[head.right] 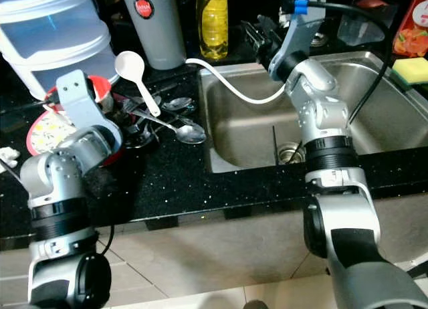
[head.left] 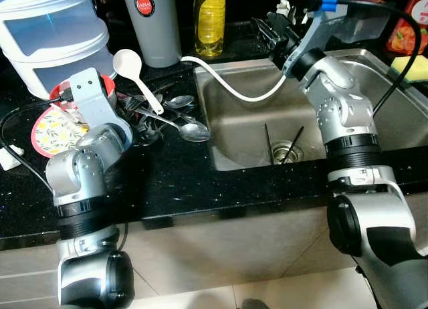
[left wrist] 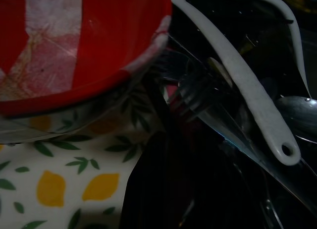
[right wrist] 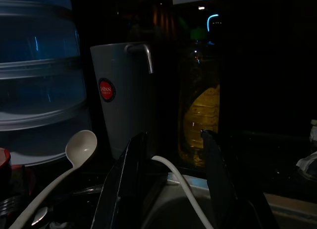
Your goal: Kitchen organization
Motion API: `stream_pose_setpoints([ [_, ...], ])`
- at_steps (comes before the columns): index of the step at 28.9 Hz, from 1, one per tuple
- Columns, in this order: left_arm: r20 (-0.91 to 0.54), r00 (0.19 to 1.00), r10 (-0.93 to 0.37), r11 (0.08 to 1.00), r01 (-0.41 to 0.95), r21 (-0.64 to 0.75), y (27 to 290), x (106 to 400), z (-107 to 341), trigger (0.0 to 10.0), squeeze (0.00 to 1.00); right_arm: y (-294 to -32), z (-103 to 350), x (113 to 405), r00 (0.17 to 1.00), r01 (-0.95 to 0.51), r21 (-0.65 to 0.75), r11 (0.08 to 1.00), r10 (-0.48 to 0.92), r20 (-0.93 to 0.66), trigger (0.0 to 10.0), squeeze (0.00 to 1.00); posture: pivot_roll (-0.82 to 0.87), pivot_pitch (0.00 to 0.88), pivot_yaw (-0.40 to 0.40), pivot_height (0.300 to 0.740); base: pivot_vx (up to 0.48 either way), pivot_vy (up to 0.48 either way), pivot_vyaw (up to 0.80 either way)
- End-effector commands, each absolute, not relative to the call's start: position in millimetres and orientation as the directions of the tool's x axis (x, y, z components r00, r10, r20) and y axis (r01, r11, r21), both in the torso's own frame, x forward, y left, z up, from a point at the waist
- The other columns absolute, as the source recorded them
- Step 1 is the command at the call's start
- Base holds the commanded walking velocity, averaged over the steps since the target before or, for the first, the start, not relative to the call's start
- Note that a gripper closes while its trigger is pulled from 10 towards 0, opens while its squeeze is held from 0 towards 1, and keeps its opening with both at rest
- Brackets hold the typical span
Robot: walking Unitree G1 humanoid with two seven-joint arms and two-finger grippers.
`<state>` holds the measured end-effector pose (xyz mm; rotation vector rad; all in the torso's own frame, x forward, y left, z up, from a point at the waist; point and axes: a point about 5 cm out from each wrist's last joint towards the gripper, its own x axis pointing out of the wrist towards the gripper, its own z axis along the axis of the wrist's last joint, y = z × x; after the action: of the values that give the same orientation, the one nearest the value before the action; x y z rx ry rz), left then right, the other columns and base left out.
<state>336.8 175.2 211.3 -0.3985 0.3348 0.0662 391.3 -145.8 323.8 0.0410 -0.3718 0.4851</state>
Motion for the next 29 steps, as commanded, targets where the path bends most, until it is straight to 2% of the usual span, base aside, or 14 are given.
stream_pose_setpoints([
  [1,-0.45,0.892,0.043,0.914,-0.217,-0.344,183.6,333.8,185.0,6.7,0.0,-144.3,323.6,389.8,0.818,-0.465,-0.044,0.884,0.448,0.361,10.0,0.0,0.01,0.022,0.062,0.74,0.0,0.0,0.0],
  [3,-0.463,0.885,0.056,0.911,-0.235,-0.34,185.3,333.4,182.4,6.4,0.0,-144.8,323.4,389.6,0.819,-0.463,-0.042,0.885,0.446,0.36,10.0,0.0,0.01,0.022,0.062,0.74,0.0,0.0,0.0],
  [4,-0.477,0.876,0.07,0.913,-0.248,-0.323,187.4,333.0,179.3,0.0,0.0,-145.5,323.0,389.5,0.821,-0.461,-0.04,0.887,0.443,0.36,10.0,0.0,0.0,0.023,0.066,0.74,0.0,0.0,0.0],
  [9,-0.504,0.855,0.12,0.92,-0.287,-0.268,192.5,331.1,173.9,0.0,0.0,-148.3,322.7,388.5,0.827,-0.45,-0.03,0.892,0.43,0.363,10.0,0.0,0.0,0.023,0.073,0.74,0.0,0.0,0.0],
  [15,-0.489,0.865,0.112,0.909,-0.288,-0.302,190.4,332.6,176.9,0.0,0.0,-150.3,322.6,388.0,0.83,-0.443,-0.029,0.896,0.422,0.363,10.0,0.0,0.0,0.024,0.074,0.74,0.0,0.0,0.0],
  [19,-0.427,0.897,0.115,0.903,-0.274,-0.332,187.6,335.2,187.6,0.0,0.0,-151.7,322.9,387.8,0.832,-0.44,-0.029,0.898,0.419,0.363,10.0,0.0,0.0,0.024,0.072,0.74,0.0,0.0,0.0],
  [20,-0.392,0.912,0.118,0.903,-0.263,-0.34,186.3,336.2,193.8,6.2,0.0,-151.8,323.1,387.6,0.832,-0.44,-0.029,0.898,0.419,0.364,10.0,0.0,0.0,0.023,0.068,0.74,0.0,0.0,0.0],
  [21,-0.392,0.912,0.118,0.903,-0.263,-0.34,186.3,336.2,193.8,6.2,0.0,-151.8,323.1,387.6,0.832,-0.44,-0.029,0.898,0.419,0.364,10.0,0.0,0.0,0.023,0.068,0.74,0.0,0.0,0.0],
  [22,-0.34,0.931,0.132,0.917,-0.245,-0.314,185.3,336.9,203.0,10.0,0.0,-151.7,323.3,387.5,0.831,-0.44,-0.03,0.897,0.42,0.364,10.0,0.0,0.0,0.021,0.065,0.74,0.0,0.0,0.0],
  [24,-0.244,0.957,0.155,0.947,-0.214,-0.24,183.0,336.8,219.1,10.0,0.0,-151.4,323.9,387.3,0.831,-0.441,-0.031,0.897,0.421,0.364,10.0,0.0,0.0,0.02,0.06,0.74,0.0,0.0,0.0],
  [25,-0.182,0.97,0.158,0.97,-0.187,-0.153,180.6,335.3,229.9,10.0,0.0,-151.0,324.5,387.4,0.83,-0.442,-0.033,0.896,0.423,0.364,10.0,0.0,0.0,0.02,0.058,0.74,0.0,0.0,0.0],
  [26,-0.182,0.97,0.158,0.97,-0.187,-0.153,180.6,335.3,229.9,10.0,0.0,-151.0,324.5,387.4,0.83,-0.442,-0.033,0.896,0.423,0.364,10.0,0.0,0.0,0.02,0.058,0.74,0.0,0.0,0.0],
  [29,-0.074,0.996,0.054,0.996,-0.048,0.077,171.5,328.7,252.2,10.0,0.0,-148.9,326.0,387.8,0.826,-0.448,-0.035,0.893,0.428,0.366,10.0,0.0,0.01,0.019,0.051,0.74,0.0,0.0,0.0],
])
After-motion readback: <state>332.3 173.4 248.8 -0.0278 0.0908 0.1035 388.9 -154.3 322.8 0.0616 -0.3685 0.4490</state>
